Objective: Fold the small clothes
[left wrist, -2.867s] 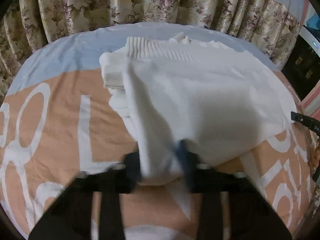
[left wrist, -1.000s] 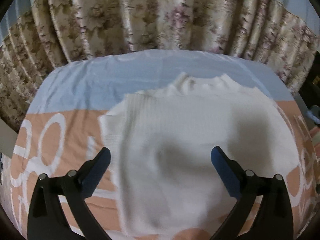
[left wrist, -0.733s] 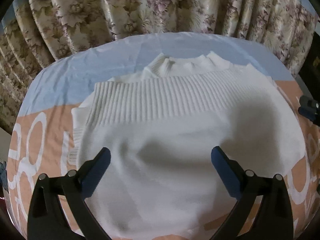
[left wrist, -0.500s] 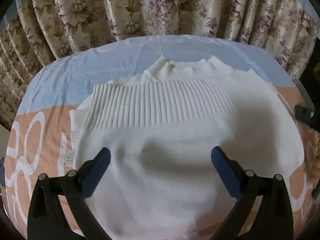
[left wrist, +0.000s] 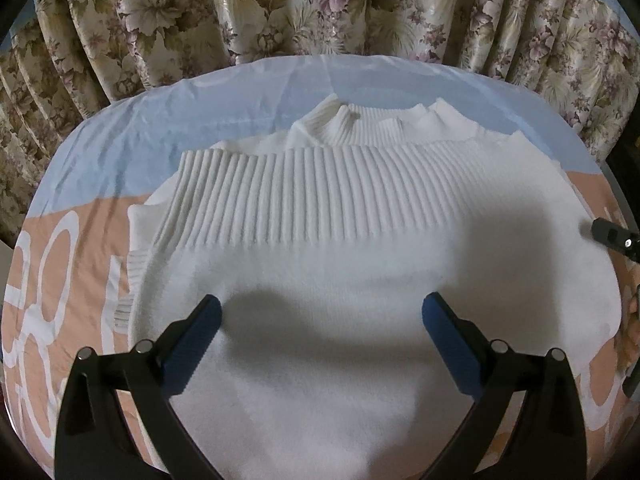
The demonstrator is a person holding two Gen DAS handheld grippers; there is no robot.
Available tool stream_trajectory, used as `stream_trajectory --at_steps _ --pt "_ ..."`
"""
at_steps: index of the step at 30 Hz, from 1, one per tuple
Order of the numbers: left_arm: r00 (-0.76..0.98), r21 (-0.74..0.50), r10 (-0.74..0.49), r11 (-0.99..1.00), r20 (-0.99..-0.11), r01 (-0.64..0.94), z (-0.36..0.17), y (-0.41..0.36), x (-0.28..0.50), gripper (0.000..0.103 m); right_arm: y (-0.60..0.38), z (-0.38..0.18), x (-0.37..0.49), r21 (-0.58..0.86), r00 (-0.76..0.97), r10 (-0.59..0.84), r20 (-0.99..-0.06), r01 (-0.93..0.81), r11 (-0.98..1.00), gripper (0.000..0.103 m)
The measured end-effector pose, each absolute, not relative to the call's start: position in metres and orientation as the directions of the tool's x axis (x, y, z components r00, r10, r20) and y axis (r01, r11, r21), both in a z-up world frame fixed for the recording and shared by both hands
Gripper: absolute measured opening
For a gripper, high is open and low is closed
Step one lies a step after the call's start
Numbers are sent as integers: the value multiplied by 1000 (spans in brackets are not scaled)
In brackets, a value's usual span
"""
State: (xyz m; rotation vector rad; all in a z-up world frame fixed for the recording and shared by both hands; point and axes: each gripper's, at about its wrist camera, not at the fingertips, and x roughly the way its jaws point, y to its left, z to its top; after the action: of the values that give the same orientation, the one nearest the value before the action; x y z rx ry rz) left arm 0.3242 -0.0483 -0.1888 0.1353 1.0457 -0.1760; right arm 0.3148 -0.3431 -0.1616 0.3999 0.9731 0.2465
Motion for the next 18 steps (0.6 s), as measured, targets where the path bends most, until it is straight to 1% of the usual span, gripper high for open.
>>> stream_trajectory --at_steps 2,4,5,6,7,8,10,11,13,15,17,18 --pt "488 27 -80 978 -869 209 -191 -48 325 101 -343 -165 317 444 524 392 -756 -29 895 100" --pt "489 26 -82 978 -869 209 -191 -48 325 101 -345 -169 318 464 512 413 -753 -32 885 97" --pt "490 26 -82 978 -868 209 -190 -48 325 101 -346 -169 317 481 513 427 -745 -31 876 92" --pt "490 26 -81 978 -868 209 -191 -48 326 101 -347 -170 317 500 514 442 -735 -30 866 89" --pt "489 23 -83 978 -868 207 -191 -47 326 101 -347 -170 317 515 512 458 -726 -36 856 88" --pt "487 21 -84 978 -869 207 -191 -48 326 101 -344 -170 318 513 505 463 -728 -45 857 84" --pt "486 21 -85 978 -870 208 -190 -48 326 101 -338 -174 320 467 478 431 -766 -48 883 77" --pt "488 24 -83 978 -869 209 -190 -48 326 101 -337 -175 320 450 477 416 -774 -47 892 75" --pt "489 31 -77 977 -869 209 -190 -47 326 101 -339 -174 316 444 482 408 -776 -42 895 64" --pt "492 39 -67 978 -868 204 -189 -44 326 101 -343 -176 312 445 471 406 -783 -31 895 59" --pt "492 43 -61 979 -868 197 -189 -42 328 101 -341 -176 311 417 467 385 -796 -38 908 58" --pt "491 46 -57 980 -869 195 -189 -42 330 101 -339 -176 313 406 466 378 -800 -43 913 61"
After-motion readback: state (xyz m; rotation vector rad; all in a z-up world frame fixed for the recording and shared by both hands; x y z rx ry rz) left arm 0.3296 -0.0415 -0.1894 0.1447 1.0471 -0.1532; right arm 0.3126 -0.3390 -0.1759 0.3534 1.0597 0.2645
